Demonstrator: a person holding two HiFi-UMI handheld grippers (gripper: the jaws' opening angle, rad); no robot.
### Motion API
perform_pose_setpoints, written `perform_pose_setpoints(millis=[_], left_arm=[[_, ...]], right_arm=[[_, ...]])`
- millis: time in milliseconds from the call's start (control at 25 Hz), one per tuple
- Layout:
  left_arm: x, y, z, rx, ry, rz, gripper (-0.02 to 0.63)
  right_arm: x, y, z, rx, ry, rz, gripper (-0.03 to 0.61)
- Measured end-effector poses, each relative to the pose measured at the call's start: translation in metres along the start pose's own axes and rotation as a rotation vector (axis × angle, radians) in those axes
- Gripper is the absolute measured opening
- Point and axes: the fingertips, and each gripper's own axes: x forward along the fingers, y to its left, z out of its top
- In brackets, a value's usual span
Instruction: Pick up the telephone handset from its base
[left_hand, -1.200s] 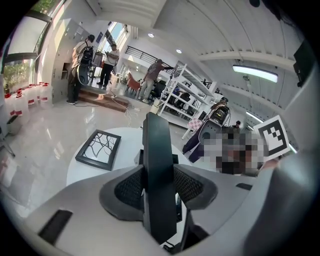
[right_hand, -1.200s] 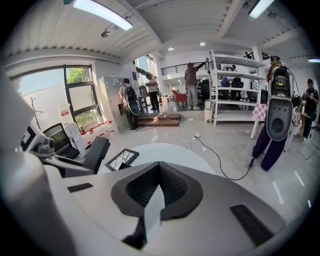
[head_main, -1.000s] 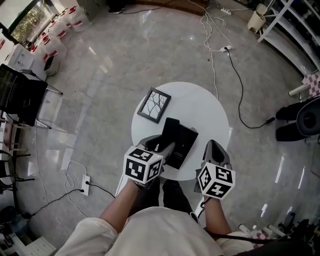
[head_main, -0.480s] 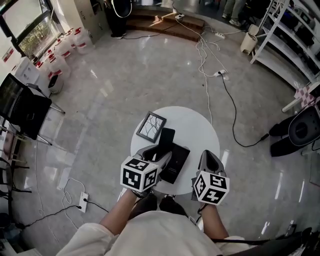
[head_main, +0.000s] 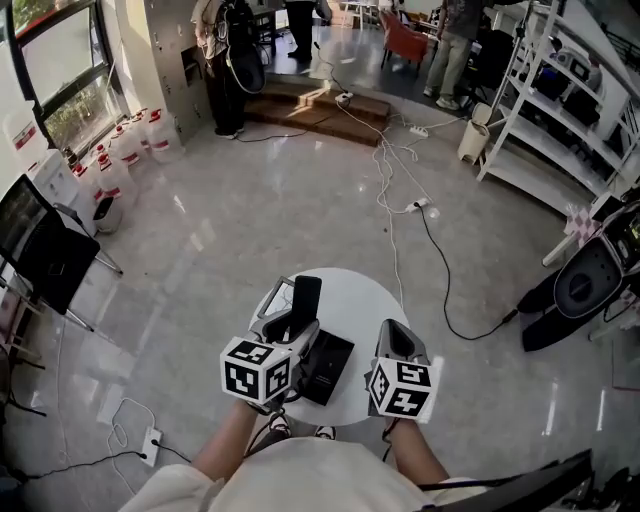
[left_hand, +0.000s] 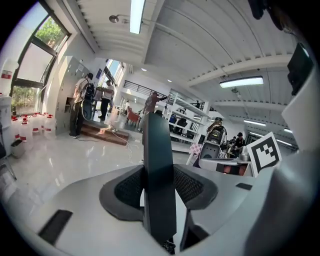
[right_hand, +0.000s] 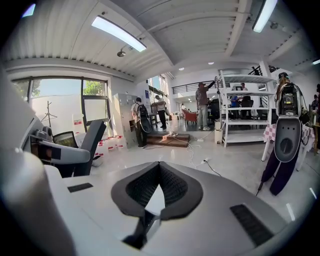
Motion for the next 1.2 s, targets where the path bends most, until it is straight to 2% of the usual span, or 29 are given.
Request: perform_pose_setpoints(millis=[320,520,680,880,1200], left_arm=[[-0.026,-0.001,0.053,0.094,-0.206,0.103,0.198],[-0.048,-0.001,0.07,0.125,-0.295,0.168,0.198],[-0.067,0.0,0.094,0.186,-0.367,0.221,0.198],[-0.075,-0.006,0.117,0.232,-0.422,0.205,0.198],[-0.073,-0.005,0.129,0.252,-0.432,0.137,0.198]], right_arm=[[-0.002,-0.002,0.048,-0.049,-0.093,0.057,0.025],[-0.008,0.002,0.078,-0.05,-0.165,0.092,0.025],[-0.016,0.015,0.109,-0.052,-0.235,0.119,0.025],[-0.025,0.023,0.118,-0.044,-0.272,0.1,0.025],[-0.045,0.034,0.113,-0.019,-0.31,0.003,0.025]])
